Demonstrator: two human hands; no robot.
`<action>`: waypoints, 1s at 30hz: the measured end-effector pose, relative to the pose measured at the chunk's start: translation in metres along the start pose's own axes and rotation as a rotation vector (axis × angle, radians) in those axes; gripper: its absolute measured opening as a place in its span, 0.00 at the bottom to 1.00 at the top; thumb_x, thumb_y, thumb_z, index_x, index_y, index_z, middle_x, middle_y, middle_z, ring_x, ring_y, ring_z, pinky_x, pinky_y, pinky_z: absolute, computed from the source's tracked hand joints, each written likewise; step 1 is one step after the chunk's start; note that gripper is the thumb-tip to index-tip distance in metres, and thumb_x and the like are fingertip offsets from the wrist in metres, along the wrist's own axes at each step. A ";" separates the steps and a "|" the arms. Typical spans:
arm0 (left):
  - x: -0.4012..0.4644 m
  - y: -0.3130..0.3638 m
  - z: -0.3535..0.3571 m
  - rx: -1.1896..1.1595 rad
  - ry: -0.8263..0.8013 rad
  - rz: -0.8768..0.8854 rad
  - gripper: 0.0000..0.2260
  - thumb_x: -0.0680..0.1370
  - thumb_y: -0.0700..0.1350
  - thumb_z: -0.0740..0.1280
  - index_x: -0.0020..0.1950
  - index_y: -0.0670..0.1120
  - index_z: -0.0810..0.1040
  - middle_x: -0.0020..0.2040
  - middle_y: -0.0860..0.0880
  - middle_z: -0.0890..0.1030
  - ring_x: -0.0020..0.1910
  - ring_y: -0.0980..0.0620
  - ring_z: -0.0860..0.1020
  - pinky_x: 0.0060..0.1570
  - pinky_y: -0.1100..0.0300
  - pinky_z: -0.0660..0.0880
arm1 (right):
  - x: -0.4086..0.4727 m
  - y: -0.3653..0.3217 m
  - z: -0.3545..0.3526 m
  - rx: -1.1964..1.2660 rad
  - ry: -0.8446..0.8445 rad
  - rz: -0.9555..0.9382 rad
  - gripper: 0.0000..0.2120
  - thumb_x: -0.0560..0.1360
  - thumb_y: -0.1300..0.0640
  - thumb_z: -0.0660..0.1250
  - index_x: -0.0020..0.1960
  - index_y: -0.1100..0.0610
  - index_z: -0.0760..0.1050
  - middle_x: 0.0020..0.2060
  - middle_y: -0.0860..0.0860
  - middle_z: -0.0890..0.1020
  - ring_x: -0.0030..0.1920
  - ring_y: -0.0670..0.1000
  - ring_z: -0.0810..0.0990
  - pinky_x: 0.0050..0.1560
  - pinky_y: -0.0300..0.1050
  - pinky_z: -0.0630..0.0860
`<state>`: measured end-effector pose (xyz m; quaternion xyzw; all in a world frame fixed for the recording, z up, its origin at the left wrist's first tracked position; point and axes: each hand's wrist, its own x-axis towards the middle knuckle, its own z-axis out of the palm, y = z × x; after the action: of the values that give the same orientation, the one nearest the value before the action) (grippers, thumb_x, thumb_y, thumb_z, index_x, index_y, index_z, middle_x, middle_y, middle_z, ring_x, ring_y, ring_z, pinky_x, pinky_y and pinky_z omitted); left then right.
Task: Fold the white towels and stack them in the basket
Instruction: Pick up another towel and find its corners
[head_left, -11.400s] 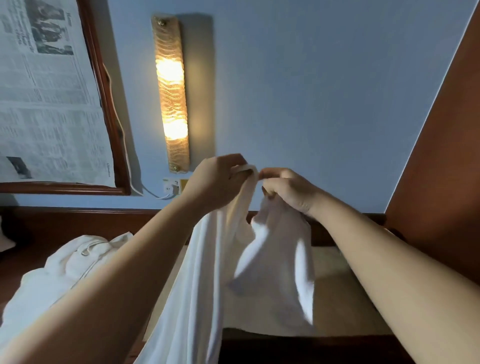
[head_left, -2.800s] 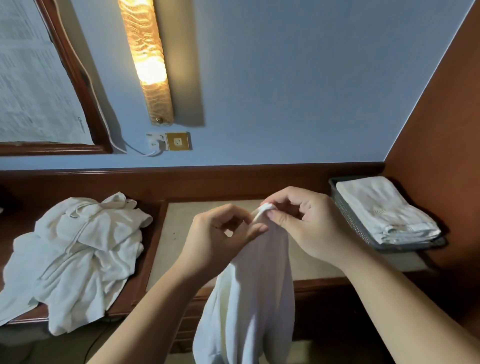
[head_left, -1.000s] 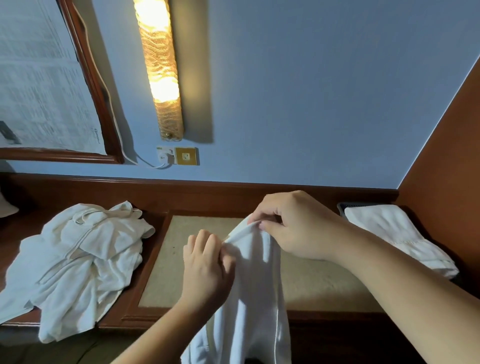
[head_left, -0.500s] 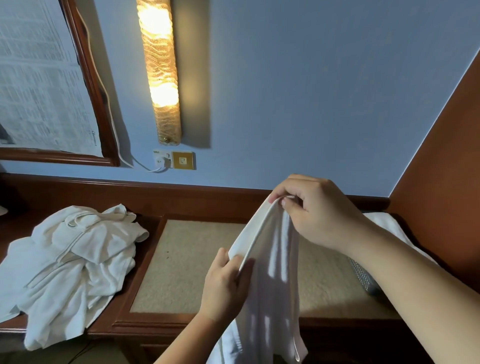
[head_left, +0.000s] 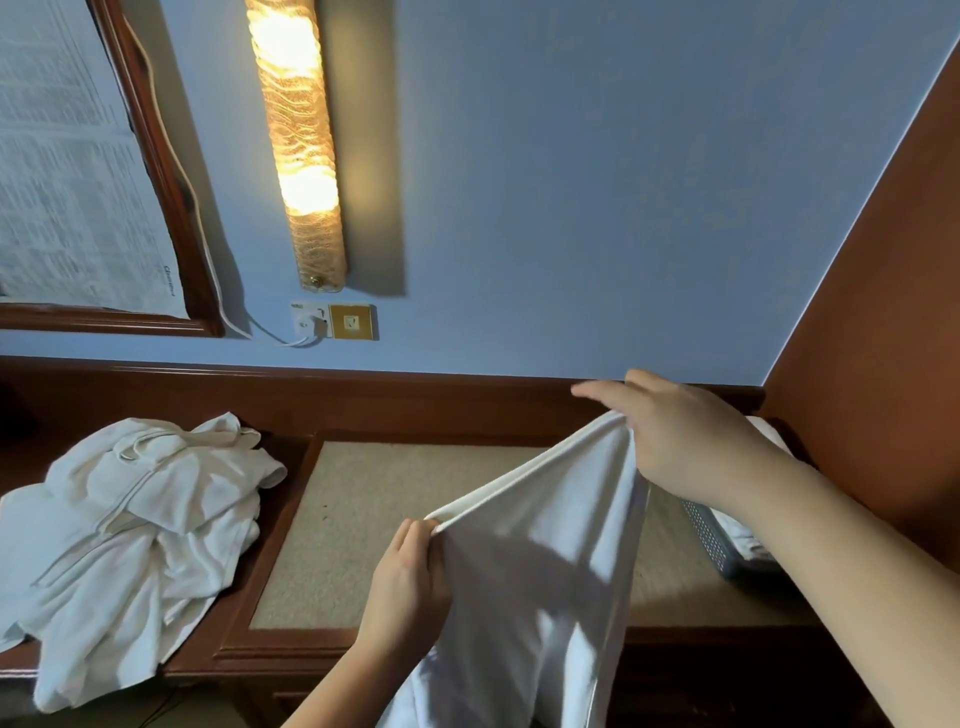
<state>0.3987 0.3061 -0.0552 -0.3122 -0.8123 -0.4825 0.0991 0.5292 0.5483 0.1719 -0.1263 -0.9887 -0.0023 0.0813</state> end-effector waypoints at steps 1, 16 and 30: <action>0.003 0.006 -0.005 -0.012 0.005 0.021 0.07 0.82 0.45 0.58 0.44 0.50 0.71 0.41 0.58 0.71 0.40 0.57 0.72 0.41 0.57 0.67 | 0.000 0.004 0.004 -0.067 -0.034 0.031 0.27 0.75 0.67 0.57 0.64 0.38 0.69 0.45 0.44 0.68 0.42 0.51 0.72 0.38 0.49 0.71; 0.043 0.039 -0.066 0.298 -0.047 0.555 0.15 0.80 0.47 0.68 0.38 0.47 0.66 0.36 0.52 0.68 0.32 0.49 0.67 0.32 0.60 0.60 | -0.015 -0.011 0.076 0.414 -0.096 0.114 0.18 0.77 0.69 0.52 0.45 0.48 0.72 0.39 0.46 0.77 0.42 0.50 0.76 0.40 0.49 0.75; 0.042 0.048 -0.067 0.205 -0.182 0.626 0.07 0.82 0.47 0.67 0.49 0.46 0.80 0.40 0.51 0.72 0.36 0.50 0.71 0.34 0.59 0.68 | -0.005 -0.087 0.079 0.229 -0.121 -0.229 0.06 0.78 0.43 0.65 0.48 0.43 0.70 0.39 0.40 0.75 0.45 0.45 0.71 0.53 0.50 0.65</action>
<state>0.3853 0.2832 0.0328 -0.5766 -0.7270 -0.3147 0.2001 0.4994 0.4648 0.0942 -0.0028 -0.9935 0.1086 0.0347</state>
